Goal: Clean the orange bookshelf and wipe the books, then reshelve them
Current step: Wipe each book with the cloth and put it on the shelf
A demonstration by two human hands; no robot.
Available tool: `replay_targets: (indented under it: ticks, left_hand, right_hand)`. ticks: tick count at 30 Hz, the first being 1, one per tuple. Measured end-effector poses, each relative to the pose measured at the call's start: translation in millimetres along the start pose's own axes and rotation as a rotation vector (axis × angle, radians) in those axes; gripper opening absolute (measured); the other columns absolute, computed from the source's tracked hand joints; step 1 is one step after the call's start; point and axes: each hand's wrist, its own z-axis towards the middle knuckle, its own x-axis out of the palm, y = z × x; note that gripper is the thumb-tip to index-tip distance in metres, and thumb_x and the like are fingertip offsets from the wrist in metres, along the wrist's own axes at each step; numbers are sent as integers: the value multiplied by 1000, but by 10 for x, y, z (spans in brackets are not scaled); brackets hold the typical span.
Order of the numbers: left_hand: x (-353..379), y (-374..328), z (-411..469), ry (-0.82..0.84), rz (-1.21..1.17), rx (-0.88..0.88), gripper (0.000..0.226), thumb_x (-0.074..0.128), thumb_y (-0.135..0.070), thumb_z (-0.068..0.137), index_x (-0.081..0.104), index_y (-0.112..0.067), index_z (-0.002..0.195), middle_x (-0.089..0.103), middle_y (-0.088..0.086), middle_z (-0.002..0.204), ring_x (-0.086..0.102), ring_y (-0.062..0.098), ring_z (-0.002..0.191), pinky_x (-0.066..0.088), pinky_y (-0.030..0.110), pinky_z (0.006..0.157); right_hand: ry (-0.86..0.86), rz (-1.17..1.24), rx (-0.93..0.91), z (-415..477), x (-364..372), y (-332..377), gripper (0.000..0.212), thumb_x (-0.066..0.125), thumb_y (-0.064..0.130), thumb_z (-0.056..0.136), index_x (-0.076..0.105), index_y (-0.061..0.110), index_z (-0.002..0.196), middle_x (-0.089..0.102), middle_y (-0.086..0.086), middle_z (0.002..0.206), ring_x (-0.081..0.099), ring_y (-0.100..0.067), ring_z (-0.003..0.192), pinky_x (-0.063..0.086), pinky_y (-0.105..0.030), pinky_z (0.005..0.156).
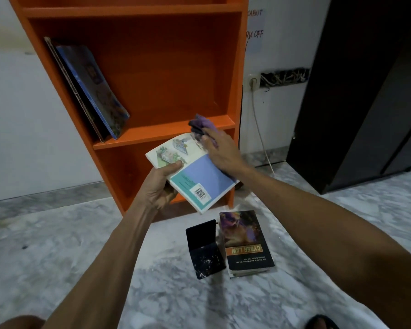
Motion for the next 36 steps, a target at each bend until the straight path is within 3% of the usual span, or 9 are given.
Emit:
replay_targets:
  ticks: [6,11,13,16,19,22,29,33,36]
  left_hand:
    - [-27,-225,-68,1,24,-8,40,60,-3,86,57,-8,126,71,14,113,73,26,87,61,42,69]
    - [-24,-520,-56,-42,-79,14,30,56,-4,92,56,-7,121,71,16,109,72,28,86,61,46,69]
    - [44,-656,-10,-37,-165,33,25,55,-4,93,55,-6,118,73,16,101,73,29,83,61,45,65]
    - [191,-835,122,-40,-215,47,23,54,-4,94,54,-6,117,73,17,98,73,31,82,60,47,66]
    - [295,-934,276,-77,-205,53,23,53,-2,94,53,-3,117,73,18,94,73,31,77,60,46,63]
    - [346,-1069,411,-135,-133,25,26,56,-1,93,53,-2,119,70,20,97,73,30,70,60,45,57]
    - [118,-1587,680,-409,280,-35,46,73,-10,84,48,-2,122,66,19,102,69,33,83,58,49,62]
    - [-22,-1895,869,-503,616,111,59,65,-27,92,39,0,138,52,15,134,53,37,118,49,49,88]
    - [-107,-2107,1019,-457,734,273,57,55,-41,97,43,-7,141,55,8,129,50,32,120,44,50,101]
  right_hand:
    - [125,204,428,-228,-165,-256,50,38,43,105,40,19,149,48,-2,147,50,-22,128,41,-30,105]
    - [65,321,831,-334,-253,-464,36,39,28,105,63,3,115,71,-18,89,61,-24,69,50,-33,59]
    - [131,745,915,-327,-314,-346,46,45,42,102,58,2,84,57,-10,55,51,-17,45,47,-27,46]
    - [259,1455,834,-134,-443,37,64,49,68,90,66,5,92,66,-12,75,64,-19,63,58,-28,58]
    - [206,1439,607,165,-562,429,63,51,64,86,68,12,119,72,-13,114,71,-26,99,61,-41,80]
    - [228,1429,585,502,-585,689,39,66,36,84,64,11,115,75,-13,106,73,-28,93,61,-46,78]
    - [141,1151,604,1139,-276,1065,15,60,5,96,54,6,109,69,-21,111,70,-29,72,45,-23,43]
    - [40,773,566,1580,129,1278,18,62,14,93,50,2,97,52,-14,54,43,-24,48,33,-30,47]
    - [-3,593,494,1818,457,1484,17,59,17,92,51,4,85,56,-12,65,53,-25,52,41,-31,48]
